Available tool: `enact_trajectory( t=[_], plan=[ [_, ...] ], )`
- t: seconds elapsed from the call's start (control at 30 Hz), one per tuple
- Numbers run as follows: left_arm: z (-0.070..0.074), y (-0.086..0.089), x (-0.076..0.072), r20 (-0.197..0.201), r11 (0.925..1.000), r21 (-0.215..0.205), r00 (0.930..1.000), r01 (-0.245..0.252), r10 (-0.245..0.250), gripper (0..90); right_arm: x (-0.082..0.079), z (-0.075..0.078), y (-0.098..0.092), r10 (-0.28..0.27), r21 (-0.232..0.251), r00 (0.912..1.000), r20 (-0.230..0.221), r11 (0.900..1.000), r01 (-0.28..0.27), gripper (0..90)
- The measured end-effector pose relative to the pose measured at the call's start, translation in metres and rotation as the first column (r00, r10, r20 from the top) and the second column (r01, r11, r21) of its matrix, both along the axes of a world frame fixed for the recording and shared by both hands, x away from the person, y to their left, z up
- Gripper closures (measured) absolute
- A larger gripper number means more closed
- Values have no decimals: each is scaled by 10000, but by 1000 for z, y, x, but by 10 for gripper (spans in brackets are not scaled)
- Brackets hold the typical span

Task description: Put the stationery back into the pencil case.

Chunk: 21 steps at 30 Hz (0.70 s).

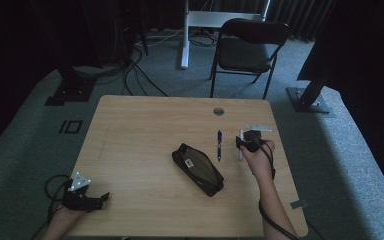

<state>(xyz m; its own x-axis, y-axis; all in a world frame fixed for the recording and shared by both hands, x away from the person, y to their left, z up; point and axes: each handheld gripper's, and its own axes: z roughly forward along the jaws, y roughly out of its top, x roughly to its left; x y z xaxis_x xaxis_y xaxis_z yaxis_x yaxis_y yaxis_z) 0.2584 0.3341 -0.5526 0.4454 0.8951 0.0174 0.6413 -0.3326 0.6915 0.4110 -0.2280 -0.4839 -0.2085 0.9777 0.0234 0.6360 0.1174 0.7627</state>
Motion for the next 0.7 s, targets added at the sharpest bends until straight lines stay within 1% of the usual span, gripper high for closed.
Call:
enact_trajectory(
  t=[0.13,0.3,0.4,0.47,0.57,0.7],
  plan=[
    [0,0,0,4,10000,-6,10000,-5,5,1,5,-10,-7,-287,41,9990,-329,9996,289,607],
    [0,0,0,5,10000,-8,10000,-4,4,1,8,-23,-11,-497,269,9967,-636,9983,515,605],
    [0,0,0,4,10000,-8,10000,-5,5,2,10,-30,-12,-592,229,9951,-788,9979,611,609],
    [0,0,0,5,10000,-8,10000,-5,5,2,12,-35,-13,-635,70,9940,-892,9979,644,618],
    [0,0,0,1,10000,-3,10000,-1,1,2,14,-40,-14,-805,133,9919,-984,9965,822,620],
    [0,0,0,3,10000,-9,10000,-5,5,1,18,-43,-14,-878,179,9902,-1084,9958,903,631]
  ],
)
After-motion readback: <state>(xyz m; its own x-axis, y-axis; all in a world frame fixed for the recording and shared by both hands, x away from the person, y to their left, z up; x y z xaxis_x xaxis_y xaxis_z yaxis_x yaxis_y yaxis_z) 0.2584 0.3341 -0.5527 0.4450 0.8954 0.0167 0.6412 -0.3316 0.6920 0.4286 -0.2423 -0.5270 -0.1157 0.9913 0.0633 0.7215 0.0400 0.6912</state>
